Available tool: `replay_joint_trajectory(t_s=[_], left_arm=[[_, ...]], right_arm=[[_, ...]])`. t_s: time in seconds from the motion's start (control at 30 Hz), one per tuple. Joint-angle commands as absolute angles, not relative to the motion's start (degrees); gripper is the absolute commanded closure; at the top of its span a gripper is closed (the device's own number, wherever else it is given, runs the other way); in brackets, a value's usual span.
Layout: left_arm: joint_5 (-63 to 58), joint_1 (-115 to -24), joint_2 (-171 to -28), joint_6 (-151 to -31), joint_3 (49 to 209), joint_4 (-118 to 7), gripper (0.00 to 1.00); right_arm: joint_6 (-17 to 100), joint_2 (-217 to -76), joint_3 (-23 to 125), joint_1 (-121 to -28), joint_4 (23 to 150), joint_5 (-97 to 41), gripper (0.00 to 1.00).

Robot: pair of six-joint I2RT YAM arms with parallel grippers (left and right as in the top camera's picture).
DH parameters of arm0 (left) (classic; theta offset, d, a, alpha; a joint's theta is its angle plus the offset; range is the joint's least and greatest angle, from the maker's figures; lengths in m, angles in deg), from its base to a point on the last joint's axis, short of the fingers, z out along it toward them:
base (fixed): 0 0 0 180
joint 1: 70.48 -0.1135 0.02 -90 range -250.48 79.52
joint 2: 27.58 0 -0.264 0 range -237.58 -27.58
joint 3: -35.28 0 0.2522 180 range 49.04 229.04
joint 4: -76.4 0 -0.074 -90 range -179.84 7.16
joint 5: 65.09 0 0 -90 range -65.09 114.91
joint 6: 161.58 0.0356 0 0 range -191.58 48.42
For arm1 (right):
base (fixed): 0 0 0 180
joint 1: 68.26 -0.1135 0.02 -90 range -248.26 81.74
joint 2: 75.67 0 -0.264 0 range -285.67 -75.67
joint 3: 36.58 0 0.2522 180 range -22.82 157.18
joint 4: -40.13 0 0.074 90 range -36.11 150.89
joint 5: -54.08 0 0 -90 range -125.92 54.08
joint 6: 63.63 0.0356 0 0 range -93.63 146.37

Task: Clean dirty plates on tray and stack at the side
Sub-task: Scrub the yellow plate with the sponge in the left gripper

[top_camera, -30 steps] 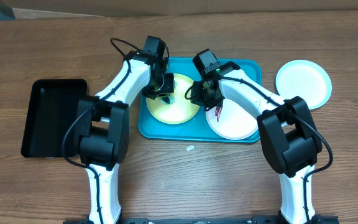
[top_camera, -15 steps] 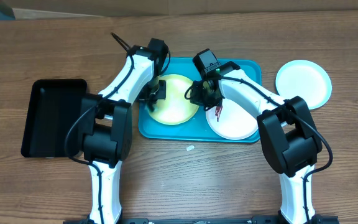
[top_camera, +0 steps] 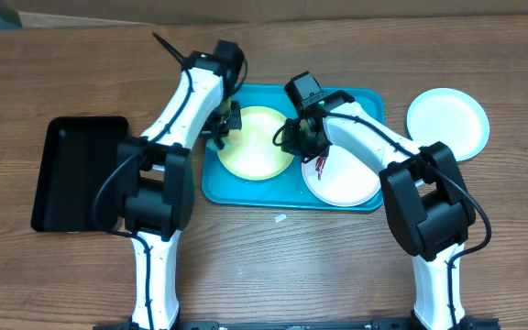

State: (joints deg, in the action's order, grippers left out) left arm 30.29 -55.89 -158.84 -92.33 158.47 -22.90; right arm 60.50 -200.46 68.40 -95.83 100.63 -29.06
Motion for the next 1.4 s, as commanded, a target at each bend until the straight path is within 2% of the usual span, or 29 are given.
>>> replay_joint_trajectory(t_s=[0.0, 0.17, 0.73, 0.87, 1.03, 1.1, 1.2, 1.37], left_arm=[[12.70, -55.71, -159.57, -85.79, 158.34, -25.33, 0.96], [6.97, -55.28, -159.57, -85.71, 155.12, -28.58, 0.96], [8.26, -51.80, -159.57, -74.76, 150.86, -28.76, 0.96], [17.90, -51.54, -159.57, -79.35, 150.51, -28.82, 0.96], [44.24, -52.17, -159.57, -99.19, 150.27, -25.28, 0.96], [49.73, -52.28, -159.57, -104.74, 150.21, -23.62, 0.96], [51.85, -52.30, -159.57, -105.92, 150.23, -22.72, 0.96], [46.99, -52.30, -158.25, -104.87, 151.28, -22.16, 0.96]], right_arm=[[60.46, -201.90, 67.27, -95.31, 101.57, -33.96, 0.96], [60.46, -201.90, 67.24, -95.31, 101.55, -33.96, 0.96], [59.17, -201.90, 67.24, -95.31, 100.78, -33.70, 0.96], [59.15, -201.90, 67.24, -95.31, 101.11, -33.72, 0.96], [59.15, -201.90, 67.24, -95.31, 101.13, -33.72, 0.96], [59.15, -201.90, 67.24, -95.31, 101.13, -33.72, 0.96], [59.01, -201.90, 67.24, -95.31, 101.13, -33.70, 0.96], [58.97, -201.90, 67.27, -95.31, 100.72, -33.28, 0.96]])
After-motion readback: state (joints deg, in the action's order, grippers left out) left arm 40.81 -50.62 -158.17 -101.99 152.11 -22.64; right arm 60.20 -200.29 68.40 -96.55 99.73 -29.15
